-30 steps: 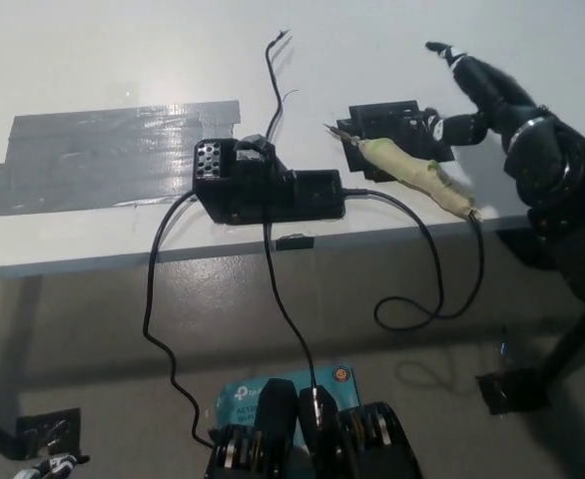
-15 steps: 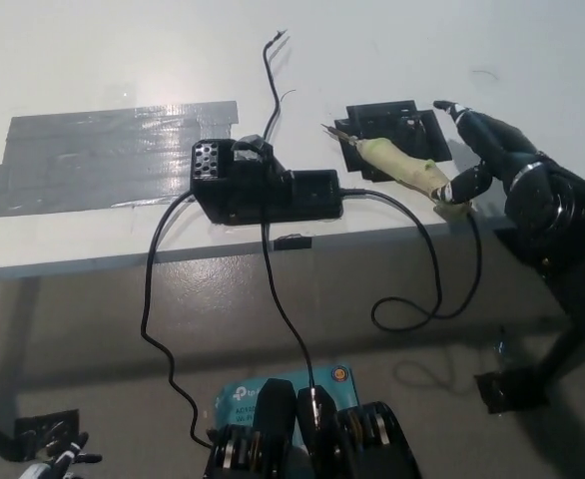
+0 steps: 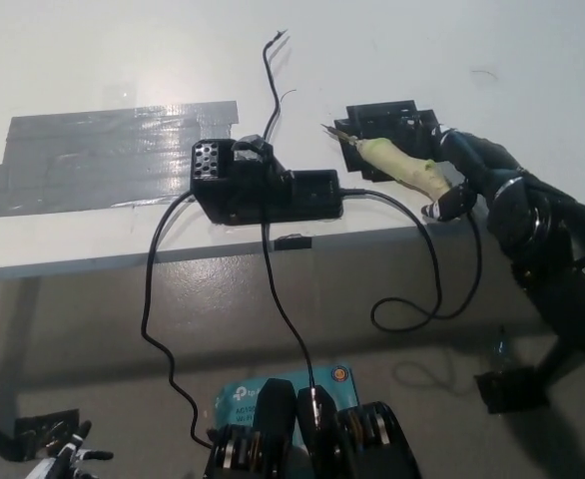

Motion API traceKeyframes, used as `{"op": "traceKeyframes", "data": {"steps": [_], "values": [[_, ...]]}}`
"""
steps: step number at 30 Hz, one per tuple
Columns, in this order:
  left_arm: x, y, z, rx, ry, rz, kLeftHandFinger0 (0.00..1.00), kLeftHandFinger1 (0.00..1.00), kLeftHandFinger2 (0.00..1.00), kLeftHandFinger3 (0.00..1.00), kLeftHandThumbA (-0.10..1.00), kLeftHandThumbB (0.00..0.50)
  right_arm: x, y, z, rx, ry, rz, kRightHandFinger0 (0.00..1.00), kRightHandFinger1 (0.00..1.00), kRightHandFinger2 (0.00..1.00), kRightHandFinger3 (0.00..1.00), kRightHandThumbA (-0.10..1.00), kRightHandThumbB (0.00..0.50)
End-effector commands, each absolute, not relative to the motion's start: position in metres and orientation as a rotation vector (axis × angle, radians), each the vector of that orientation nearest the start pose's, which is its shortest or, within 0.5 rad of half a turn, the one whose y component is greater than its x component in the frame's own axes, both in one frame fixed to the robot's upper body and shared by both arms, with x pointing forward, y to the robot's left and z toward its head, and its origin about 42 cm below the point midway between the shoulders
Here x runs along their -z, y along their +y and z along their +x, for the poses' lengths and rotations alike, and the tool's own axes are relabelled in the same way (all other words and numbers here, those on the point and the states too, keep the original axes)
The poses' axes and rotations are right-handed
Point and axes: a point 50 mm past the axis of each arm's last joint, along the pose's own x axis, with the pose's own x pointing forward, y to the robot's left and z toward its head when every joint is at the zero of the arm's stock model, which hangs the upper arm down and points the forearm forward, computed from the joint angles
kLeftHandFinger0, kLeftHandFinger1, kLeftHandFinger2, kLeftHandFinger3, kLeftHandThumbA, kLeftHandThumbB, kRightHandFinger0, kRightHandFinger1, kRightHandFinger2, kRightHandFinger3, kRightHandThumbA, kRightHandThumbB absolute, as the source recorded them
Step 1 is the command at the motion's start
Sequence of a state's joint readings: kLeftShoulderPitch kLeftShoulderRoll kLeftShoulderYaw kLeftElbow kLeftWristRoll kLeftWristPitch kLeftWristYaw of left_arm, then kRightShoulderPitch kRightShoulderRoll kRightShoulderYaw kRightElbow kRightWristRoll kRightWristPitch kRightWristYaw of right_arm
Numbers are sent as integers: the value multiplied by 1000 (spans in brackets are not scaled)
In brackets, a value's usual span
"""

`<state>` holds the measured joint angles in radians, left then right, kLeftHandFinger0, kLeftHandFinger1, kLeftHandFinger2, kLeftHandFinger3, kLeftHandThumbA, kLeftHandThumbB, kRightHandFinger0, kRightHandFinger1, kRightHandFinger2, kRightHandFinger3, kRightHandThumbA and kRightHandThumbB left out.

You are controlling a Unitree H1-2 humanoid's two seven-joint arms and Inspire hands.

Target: The robot uses its right hand to grab and lift the soldering gun kept on the middle of the table and puts it in its base

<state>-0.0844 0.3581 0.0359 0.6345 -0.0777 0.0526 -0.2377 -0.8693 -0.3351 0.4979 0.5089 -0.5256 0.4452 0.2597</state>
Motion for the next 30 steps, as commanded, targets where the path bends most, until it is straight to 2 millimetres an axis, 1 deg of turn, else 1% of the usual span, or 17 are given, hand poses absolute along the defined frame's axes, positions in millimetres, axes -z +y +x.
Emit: {"op": "traceKeyframes", "data": {"steps": [1, 4, 5, 8, 9, 11, 13, 15, 19, 21, 22, 24, 26, 27, 28, 29, 30], "values": [[9, 383, 267, 81, 557, 213, 0, 57, 330, 598, 922, 500, -295, -183, 530, -221, 39, -1207, 1000, 1000, 1000, 1000, 789, 249], [8, 384, 268, 83, 542, 216, 0, 39, 328, 615, 1000, 500, -293, -186, 532, -207, 55, -1212, 1000, 1000, 1000, 1000, 779, 248], [8, 384, 268, 83, 535, 217, 0, 30, 322, 617, 1000, 500, -292, -187, 532, -204, 57, -1214, 1000, 1000, 1000, 1000, 772, 241], [6, 382, 269, 73, 533, 206, 0, 27, 311, 613, 1000, 500, -285, -193, 531, -202, 64, -1205, 1000, 1000, 1000, 1000, 789, 250], [5, 381, 270, 76, 531, 208, 0, 34, 330, 627, 1000, 500, -284, -194, 530, -201, 70, -1207, 1000, 1000, 1000, 1000, 805, 262], [5, 379, 270, 84, 519, 199, 0, 54, 328, 629, 1000, 500, -280, -196, 529, -205, 79, -1186, 1000, 1000, 1000, 1000, 782, 259], [9, 380, 272, 88, 519, 204, 0, 80, 348, 621, 1000, 500, -277, -194, 527, -215, 83, -1168, 1000, 1000, 1000, 1000, 765, 243], [9, 379, 273, 90, 515, 201, 0, 92, 356, 618, 1000, 500, -276, -191, 526, -217, 85, -1143, 1000, 1000, 1000, 1000, 736, 261], [10, 377, 276, 80, 522, 182, 0, 87, 330, 631, 1000, 500, -271, -180, 525, -240, 82, -1128, 1000, 1000, 1000, 1000, 701, 264], [13, 375, 273, 95, 523, 189, 0, 94, 363, 646, 1000, 500, -265, -175, 522, -266, 85, -1160, 1000, 1000, 1000, 1000, 705, 247], [14, 373, 271, 100, 526, 185, 0, 83, 373, 631, 1000, 500, -261, -175, 520, -265, 99, -1154, 1000, 1000, 1000, 1000, 699, 262], [16, 372, 271, 103, 528, 187, 0, 61, 346, 626, 1000, 500, -254, -178, 518, -271, 110, -1150, 1000, 1000, 1000, 1000, 691, 277], [15, 370, 272, 116, 522, 187, 0, 64, 327, 633, 1000, 500, -247, -185, 517, -279, 142, -1175, 1000, 1000, 1000, 1000, 732, 281], [15, 368, 273, 118, 522, 186, 0, 50, 315, 638, 1000, 500, -244, -189, 517, -276, 160, -1181, 1000, 1000, 1000, 1000, 762, 303], [15, 367, 273, 118, 519, 179, 0, 29, 290, 620, 1000, 500, -242, -192, 518, -278, 171, -1207, 1000, 1000, 1000, 1000, 797, 296], [15, 365, 273, 124, 513, 187, 0, 22, 275, 618, 1000, 500, -240, -197, 519, -271, 188, -1213, 1000, 1000, 1000, 1000, 767, 270], [14, 364, 274, 128, 511, 195, 0, 23, 272, 621, 1000, 500, -239, -200, 519, -266, 197, -1222, 1000, 1000, 1000, 1000, 753, 263]]}}
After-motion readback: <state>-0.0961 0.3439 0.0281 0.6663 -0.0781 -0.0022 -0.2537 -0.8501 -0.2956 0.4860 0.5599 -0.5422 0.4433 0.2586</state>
